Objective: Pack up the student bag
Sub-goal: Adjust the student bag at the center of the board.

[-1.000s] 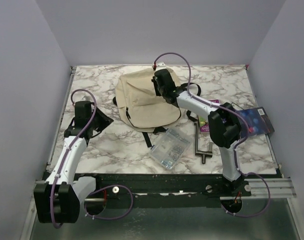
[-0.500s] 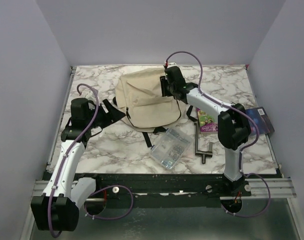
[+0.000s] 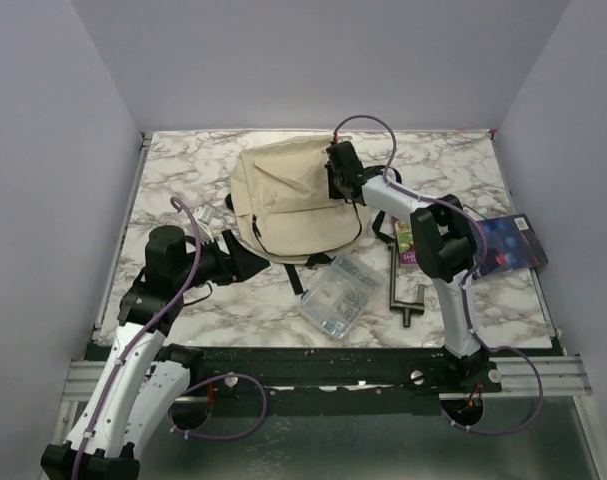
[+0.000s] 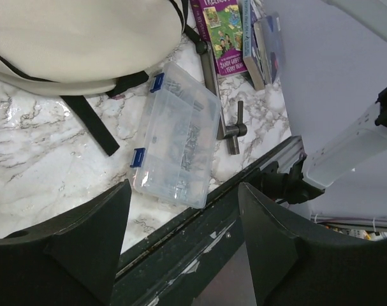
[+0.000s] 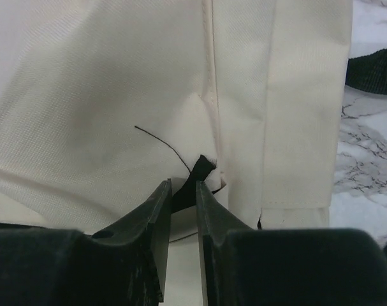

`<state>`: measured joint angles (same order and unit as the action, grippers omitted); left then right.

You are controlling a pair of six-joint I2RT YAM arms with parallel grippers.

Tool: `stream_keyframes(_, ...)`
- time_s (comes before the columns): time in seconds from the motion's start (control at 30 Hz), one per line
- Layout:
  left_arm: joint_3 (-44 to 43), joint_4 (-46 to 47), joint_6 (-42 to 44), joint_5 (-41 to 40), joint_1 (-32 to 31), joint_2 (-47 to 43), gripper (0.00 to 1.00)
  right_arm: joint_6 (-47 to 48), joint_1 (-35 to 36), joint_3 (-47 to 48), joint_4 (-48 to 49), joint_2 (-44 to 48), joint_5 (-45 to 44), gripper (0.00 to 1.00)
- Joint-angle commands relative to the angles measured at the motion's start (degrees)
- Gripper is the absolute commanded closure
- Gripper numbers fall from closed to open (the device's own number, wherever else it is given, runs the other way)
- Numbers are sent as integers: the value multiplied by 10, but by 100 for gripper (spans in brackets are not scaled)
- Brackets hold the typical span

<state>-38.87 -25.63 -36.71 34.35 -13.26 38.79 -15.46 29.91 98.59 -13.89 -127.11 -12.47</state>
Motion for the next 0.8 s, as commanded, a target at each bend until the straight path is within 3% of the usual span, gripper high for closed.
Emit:
stream_keyframes(0.0,-23,-52,23,-9,-3,-28,29,-1,-1,8,-48,-11,-57,76)
stream_keyframes(0.1,-30,-56,33,-6,-4,-24,27,4,-1,11,-62,23,-20,66)
stream_keyframes(0.23,-48,-55,58,-5,-7,6,25,-29,0,-15,-87,103,-5,39)
stream_keyframes(0.3,-61,-54,74,-6,-10,29,24,-48,-1,-37,-104,144,14,31)
stream_keyframes(0.43,-85,-31,95,-11,-24,82,23,-76,0,-123,-108,220,87,28)
stream_keyframes(0.57,-132,-11,121,-32,-52,163,23,-136,-1,-249,-51,310,162,26)
stream_keyframes(0.77,-203,5,126,-52,-92,248,22,-268,-1,-374,8,367,142,24)
